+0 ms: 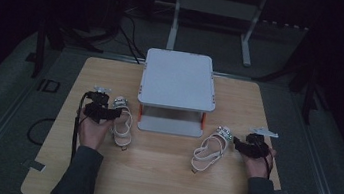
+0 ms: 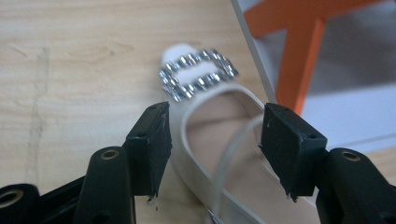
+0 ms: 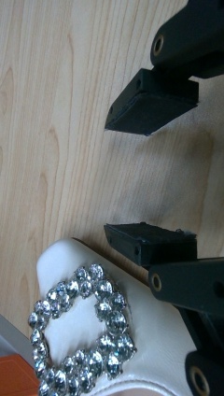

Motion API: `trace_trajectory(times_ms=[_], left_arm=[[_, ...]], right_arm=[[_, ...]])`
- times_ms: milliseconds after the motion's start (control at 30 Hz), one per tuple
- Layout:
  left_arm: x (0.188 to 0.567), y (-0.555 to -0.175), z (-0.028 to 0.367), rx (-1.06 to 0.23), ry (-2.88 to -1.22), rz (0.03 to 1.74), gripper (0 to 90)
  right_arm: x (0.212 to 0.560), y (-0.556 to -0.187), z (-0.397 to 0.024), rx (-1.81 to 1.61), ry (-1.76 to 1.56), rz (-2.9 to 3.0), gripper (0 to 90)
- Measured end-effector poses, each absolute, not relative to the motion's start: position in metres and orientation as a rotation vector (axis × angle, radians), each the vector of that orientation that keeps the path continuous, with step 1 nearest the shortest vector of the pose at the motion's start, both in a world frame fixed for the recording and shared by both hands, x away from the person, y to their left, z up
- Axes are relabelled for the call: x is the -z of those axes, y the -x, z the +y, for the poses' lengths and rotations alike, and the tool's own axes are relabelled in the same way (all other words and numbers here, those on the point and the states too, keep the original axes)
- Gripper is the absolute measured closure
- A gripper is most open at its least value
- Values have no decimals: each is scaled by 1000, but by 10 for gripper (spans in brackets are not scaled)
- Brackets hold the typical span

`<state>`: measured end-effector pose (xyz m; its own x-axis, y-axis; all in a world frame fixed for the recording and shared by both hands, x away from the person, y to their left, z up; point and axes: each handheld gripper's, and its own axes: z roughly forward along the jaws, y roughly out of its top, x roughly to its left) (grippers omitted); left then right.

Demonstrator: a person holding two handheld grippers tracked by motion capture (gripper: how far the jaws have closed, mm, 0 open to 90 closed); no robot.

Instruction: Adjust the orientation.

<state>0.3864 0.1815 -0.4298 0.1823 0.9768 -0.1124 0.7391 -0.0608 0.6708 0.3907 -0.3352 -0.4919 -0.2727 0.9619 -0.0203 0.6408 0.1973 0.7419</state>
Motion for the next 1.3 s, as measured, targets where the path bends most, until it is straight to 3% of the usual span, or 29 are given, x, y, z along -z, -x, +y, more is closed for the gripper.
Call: trace_trajectory(times_ms=[667, 1167, 1300], left_arm=[[443, -383, 175, -424, -1867, 1802, 519], [441, -396, 193, -379, -1936, 1810, 749], [441, -400, 195, -397, -1965, 1825, 709]], right_arm=[[493, -391, -336, -864, -1495, 1989, 429], [493, -391, -339, -862, -1503, 1983, 429], [493, -391, -339, -863, -1503, 1983, 429]])
